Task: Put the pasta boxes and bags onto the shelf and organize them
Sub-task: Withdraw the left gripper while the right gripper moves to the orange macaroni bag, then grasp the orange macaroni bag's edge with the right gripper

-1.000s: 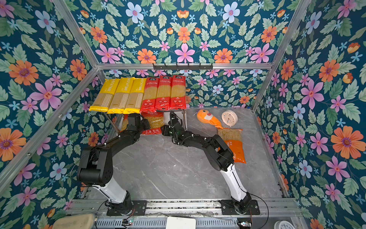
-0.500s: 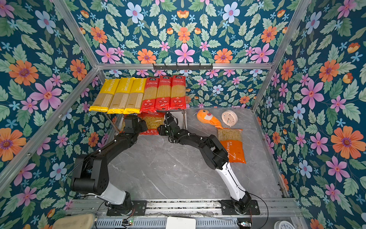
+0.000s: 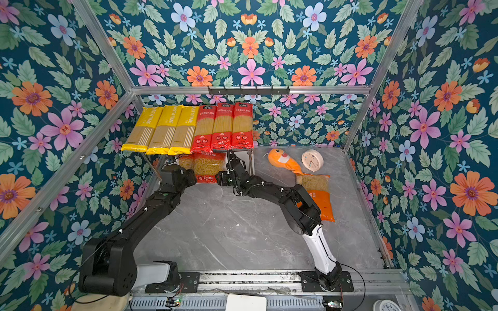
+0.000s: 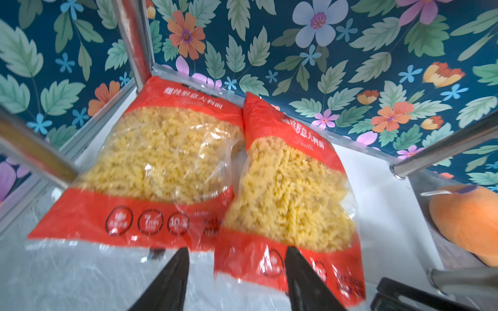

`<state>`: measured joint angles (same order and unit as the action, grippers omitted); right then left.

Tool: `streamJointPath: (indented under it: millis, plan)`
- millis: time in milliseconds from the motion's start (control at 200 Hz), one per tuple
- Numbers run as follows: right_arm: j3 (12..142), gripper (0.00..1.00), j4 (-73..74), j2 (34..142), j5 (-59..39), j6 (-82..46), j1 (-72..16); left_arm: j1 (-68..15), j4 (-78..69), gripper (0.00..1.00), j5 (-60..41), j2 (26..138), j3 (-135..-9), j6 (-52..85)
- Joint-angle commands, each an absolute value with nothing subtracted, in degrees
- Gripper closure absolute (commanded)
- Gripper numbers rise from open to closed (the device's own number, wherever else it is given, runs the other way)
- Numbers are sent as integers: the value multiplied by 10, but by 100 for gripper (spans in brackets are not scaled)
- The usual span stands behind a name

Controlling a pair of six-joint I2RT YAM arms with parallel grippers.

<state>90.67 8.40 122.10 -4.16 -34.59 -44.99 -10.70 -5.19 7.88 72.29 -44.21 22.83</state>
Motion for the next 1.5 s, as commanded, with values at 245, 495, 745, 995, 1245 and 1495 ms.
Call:
streamJointPath:
  millis: [245, 495, 745, 995, 1245, 1495]
  plan:
    - [641, 42, 61, 1018, 36, -293, -499, -301, -80, 40, 154, 634, -313, 312]
    - [508, 42, -119, 852, 87, -337, -450, -445, -158, 40, 204, 635, -273, 344]
    - [442, 36, -254, 744, 148, -354, -357, -538, -255, 40, 232, 706, -297, 342]
    - [386, 29, -320, 658, 161, -391, -280, -584, -279, 40, 238, 779, -342, 340]
    - [344, 29, -264, 670, 114, -394, -232, -605, -284, 40, 240, 817, -371, 336]
    - [321, 30, -208, 710, 82, -419, -214, -607, -286, 40, 249, 820, -366, 336]
